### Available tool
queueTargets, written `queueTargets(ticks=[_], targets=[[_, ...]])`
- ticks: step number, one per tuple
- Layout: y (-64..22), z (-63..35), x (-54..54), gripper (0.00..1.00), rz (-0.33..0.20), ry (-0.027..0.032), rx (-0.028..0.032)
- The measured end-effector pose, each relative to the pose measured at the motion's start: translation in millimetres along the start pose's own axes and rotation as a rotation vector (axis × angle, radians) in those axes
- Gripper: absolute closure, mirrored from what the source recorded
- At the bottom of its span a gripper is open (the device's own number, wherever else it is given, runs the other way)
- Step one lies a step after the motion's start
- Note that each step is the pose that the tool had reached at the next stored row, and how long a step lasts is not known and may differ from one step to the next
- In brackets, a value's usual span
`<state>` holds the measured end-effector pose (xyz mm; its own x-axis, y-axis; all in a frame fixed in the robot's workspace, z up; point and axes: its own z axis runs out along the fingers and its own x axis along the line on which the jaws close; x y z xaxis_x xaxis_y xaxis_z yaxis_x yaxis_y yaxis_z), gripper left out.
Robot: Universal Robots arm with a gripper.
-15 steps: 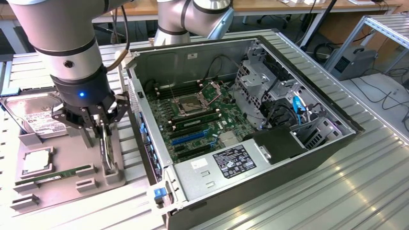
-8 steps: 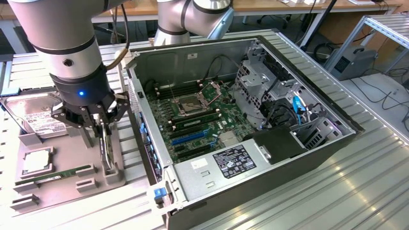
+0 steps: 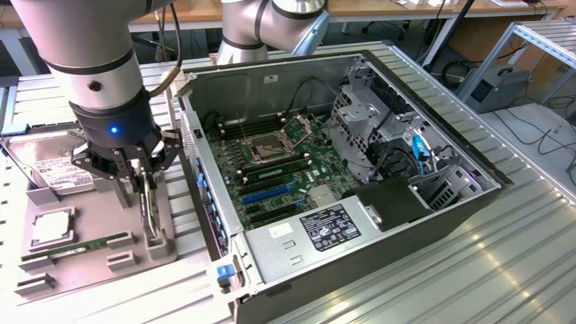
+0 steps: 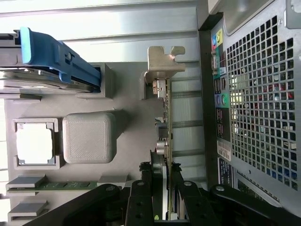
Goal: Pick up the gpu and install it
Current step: 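Pick up the gpu and move the gpu toward the slot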
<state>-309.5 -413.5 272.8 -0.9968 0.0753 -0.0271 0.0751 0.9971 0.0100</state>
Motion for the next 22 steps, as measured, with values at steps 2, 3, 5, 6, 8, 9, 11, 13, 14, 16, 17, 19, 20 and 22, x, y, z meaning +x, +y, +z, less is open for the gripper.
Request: queueTargets(ticks=[2, 3, 5, 6, 8, 9, 11, 13, 14, 16, 17, 19, 20, 22], targets=[[0.0, -0.4, 0.0, 0.73, 0.000, -0.0001, -0.0001], [0.0, -0.6, 0.0, 0.73, 0.000, -0.0001, -0.0001], [0.0, -1.0, 0.0, 0.73, 0.000, 0.0000, 0.0000], [0.0, -1.2, 0.0, 0.73, 0.000, 0.0000, 0.0000], [0.0, -1.6, 0.0, 0.73, 0.000, 0.0000, 0.0000], [0.0, -1.9, 0.0, 0.73, 0.000, -0.0001, 0.0000], [0.0, -2.4, -0.1, 0.73, 0.000, -0.0001, 0.0000], [0.0, -2.9, -0.1, 0.73, 0.000, -0.0001, 0.0000], [0.0, -3.1, -0.1, 0.73, 0.000, 0.0000, 0.0000], [0.1, -4.1, -0.1, 0.73, 0.000, -0.0001, -0.0001], [0.1, -4.9, -0.1, 0.73, 0.000, 0.0000, 0.0000], [0.1, -5.2, -0.1, 0.73, 0.000, -0.0001, -0.0001], [0.1, -5.6, -0.1, 0.73, 0.000, 0.0000, 0.0000], [0.1, -6.2, -0.2, 0.73, 0.000, 0.0000, 0.0000]])
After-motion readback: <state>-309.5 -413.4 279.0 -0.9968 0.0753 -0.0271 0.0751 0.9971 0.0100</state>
